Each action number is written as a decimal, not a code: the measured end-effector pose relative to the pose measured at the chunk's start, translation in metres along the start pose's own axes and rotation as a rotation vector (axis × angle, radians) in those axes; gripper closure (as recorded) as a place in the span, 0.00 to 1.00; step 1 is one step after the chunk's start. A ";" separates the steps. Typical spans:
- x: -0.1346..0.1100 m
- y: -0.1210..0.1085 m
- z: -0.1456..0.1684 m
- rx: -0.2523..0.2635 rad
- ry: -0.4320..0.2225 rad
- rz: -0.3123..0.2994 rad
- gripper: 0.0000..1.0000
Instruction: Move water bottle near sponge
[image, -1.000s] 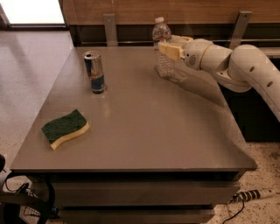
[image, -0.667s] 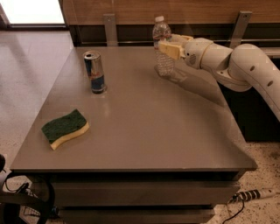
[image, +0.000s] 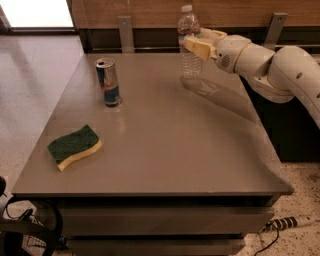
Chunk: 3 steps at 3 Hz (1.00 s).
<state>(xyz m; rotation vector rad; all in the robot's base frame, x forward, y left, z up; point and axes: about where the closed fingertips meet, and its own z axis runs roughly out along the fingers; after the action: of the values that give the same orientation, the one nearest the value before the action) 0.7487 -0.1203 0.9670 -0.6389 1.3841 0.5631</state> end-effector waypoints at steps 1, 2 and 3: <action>-0.025 0.017 -0.024 0.007 -0.069 -0.012 1.00; -0.040 0.044 -0.048 0.024 -0.115 -0.012 1.00; -0.051 0.091 -0.072 0.023 -0.132 -0.014 1.00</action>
Offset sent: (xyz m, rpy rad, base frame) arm -0.1385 0.0036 0.0359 0.1329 -0.1163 -0.0355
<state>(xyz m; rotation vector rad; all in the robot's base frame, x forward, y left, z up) 0.6286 -0.1060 1.0054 -0.5826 1.2600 0.5673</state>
